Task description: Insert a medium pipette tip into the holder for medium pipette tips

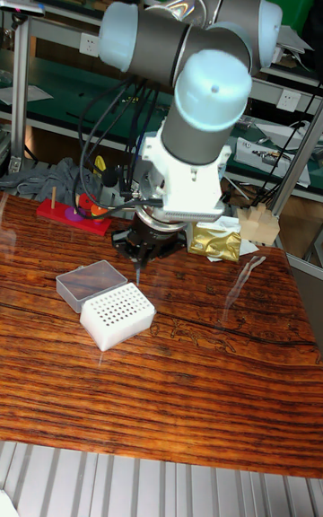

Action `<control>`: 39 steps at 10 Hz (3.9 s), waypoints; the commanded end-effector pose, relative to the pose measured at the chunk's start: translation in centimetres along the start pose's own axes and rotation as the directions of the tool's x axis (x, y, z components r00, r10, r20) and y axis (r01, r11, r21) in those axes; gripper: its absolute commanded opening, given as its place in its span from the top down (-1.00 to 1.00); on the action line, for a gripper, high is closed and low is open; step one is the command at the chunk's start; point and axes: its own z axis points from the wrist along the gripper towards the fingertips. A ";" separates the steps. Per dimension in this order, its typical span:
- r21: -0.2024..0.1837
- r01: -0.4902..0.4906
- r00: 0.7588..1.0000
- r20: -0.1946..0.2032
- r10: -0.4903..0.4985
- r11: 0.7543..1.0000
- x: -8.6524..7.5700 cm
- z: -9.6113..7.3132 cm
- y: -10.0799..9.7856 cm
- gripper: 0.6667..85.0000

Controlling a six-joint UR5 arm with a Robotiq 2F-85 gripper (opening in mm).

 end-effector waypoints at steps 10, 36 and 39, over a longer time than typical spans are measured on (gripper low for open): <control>0.026 0.041 0.993 -0.113 -0.038 0.999 0.0 1.7 -1.0 0.99; 0.090 0.145 0.981 -0.143 -0.131 0.985 -2.2 4.2 -2.7 0.99; 0.099 0.126 0.981 -0.157 -0.110 0.987 -2.0 4.4 -2.9 0.99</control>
